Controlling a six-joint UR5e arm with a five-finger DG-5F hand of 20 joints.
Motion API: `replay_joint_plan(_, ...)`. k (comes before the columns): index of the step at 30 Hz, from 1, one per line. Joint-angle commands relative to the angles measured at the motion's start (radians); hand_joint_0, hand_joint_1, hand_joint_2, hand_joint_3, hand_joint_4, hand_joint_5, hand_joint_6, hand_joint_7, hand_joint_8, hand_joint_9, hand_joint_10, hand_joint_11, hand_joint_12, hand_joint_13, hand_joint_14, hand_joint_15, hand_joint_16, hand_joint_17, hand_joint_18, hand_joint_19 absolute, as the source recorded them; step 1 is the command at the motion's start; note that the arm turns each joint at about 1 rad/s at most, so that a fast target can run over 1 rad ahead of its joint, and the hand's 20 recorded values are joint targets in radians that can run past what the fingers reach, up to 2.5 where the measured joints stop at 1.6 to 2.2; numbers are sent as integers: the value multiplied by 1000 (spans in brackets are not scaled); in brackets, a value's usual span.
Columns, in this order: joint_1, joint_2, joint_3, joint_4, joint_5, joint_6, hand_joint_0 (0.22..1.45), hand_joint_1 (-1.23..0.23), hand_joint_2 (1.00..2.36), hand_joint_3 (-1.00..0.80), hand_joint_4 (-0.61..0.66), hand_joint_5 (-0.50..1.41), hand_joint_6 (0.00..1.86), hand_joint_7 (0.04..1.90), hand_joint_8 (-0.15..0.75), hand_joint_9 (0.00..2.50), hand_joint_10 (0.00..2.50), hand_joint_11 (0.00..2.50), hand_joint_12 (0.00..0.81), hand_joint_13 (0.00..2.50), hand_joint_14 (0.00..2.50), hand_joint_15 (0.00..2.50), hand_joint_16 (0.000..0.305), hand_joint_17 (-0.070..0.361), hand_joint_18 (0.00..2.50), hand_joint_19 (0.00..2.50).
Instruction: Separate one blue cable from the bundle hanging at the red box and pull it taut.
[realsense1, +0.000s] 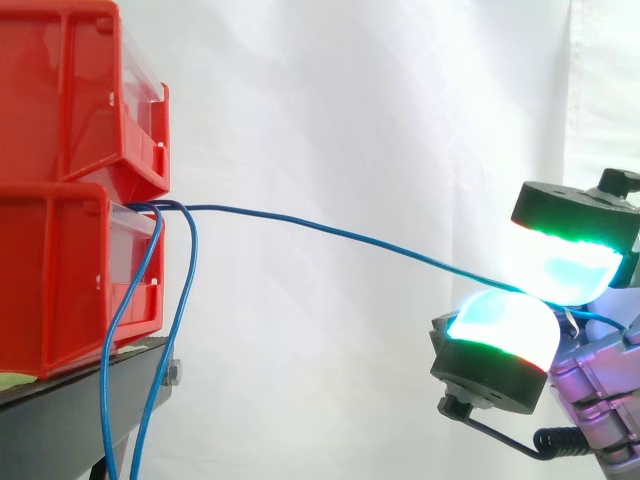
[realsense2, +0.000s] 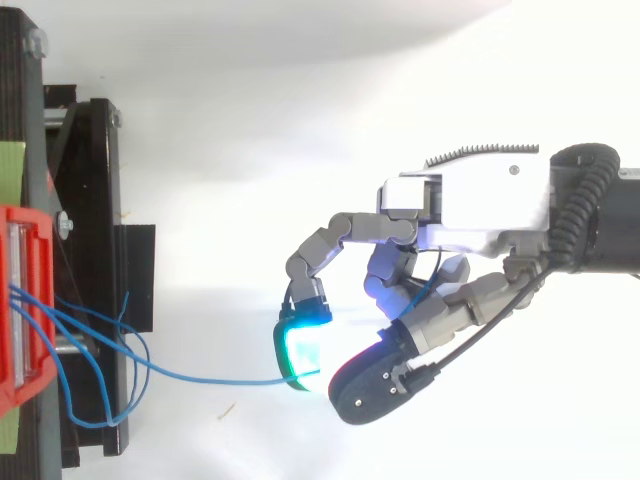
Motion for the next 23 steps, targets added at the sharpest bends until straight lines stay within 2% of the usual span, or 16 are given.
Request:
replay_joint_plan(1,-1,0,0,0,0,0,705,-796,1017,-144,-157,-189,912,1176,283,1160,1262,1472,342,1098,1609,1458,35,79,1423,1842)
replay_joint_plan(23,-1,0,0,0,0,0,703,-797,1017,-137,-155,-188,911,1183,277,1166,1256,1481,345,1108,1609,1447,37,84,1435,1826)
